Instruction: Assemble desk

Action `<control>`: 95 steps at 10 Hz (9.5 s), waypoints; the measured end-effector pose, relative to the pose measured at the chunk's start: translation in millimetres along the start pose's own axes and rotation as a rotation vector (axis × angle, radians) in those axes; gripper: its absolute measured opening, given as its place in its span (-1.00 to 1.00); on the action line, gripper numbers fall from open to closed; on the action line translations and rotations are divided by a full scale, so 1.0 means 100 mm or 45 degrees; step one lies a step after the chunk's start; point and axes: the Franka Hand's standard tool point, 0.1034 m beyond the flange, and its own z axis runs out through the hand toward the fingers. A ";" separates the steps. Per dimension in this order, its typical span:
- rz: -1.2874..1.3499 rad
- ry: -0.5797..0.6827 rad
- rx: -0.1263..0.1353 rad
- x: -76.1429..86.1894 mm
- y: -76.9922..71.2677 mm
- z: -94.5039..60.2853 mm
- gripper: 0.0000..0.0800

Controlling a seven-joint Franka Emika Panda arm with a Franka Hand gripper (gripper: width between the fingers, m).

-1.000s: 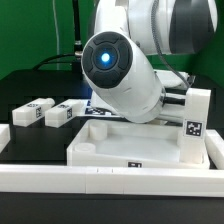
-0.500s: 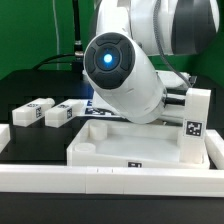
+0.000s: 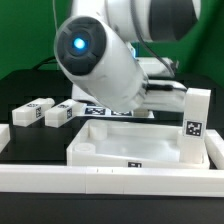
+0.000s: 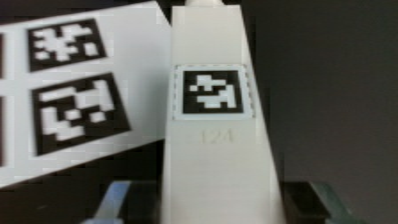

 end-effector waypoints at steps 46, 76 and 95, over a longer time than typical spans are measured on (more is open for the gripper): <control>-0.271 2.021 -0.207 0.10 0.16 -2.01 -0.27; -0.264 2.014 -0.212 0.10 0.21 -1.96 0.62; -0.323 1.332 -0.239 0.32 0.16 -1.90 0.62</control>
Offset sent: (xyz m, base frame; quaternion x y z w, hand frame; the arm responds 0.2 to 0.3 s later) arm 0.0000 0.0000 0.0000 0.0000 0.0000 0.0000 1.0000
